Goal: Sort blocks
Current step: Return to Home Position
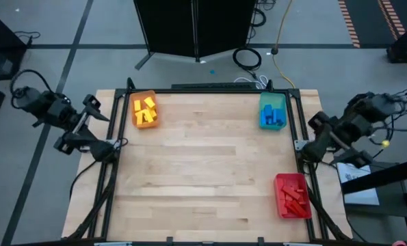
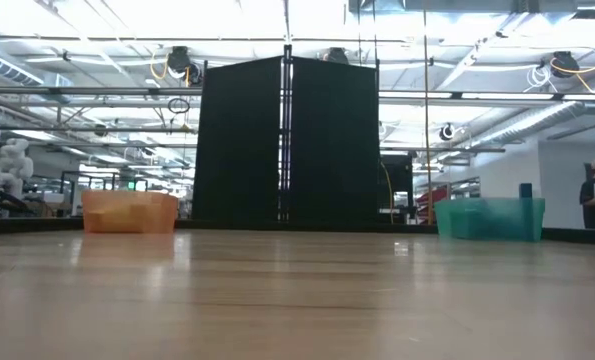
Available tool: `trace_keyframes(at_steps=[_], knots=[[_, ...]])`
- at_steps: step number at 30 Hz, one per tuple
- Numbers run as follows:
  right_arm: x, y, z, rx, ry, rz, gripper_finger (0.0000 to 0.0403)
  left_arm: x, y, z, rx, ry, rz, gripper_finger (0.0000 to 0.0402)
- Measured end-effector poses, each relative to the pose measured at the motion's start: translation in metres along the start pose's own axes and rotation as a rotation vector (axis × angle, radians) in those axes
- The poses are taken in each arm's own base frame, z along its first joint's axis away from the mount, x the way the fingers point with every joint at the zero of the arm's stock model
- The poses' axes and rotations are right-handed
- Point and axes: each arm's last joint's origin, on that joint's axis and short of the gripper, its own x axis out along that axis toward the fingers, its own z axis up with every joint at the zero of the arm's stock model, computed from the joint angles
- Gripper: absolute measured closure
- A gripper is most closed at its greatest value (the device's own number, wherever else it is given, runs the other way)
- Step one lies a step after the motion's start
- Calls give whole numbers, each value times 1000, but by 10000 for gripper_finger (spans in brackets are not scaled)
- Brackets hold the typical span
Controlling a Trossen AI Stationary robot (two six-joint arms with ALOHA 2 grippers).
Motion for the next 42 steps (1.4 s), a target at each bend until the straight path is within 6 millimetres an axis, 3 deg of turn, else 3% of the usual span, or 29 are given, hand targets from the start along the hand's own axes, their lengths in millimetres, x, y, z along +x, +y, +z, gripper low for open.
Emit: trace_keyframes(at_steps=[8,15,35,42], knots=[[-27,-3,-61,40,-127,-5,147,-24,8,-45,-69,-96,10,84],[-32,-4,-105,13,-228,7,147,-33,10,-84,-113,-135,22,84],[0,-5,-223,-22,-247,7,147,13,-13,-187,-298,58,153,84],[2,-6,-230,-60,-170,-16,147,21,-17,-228,-343,140,227,84]])
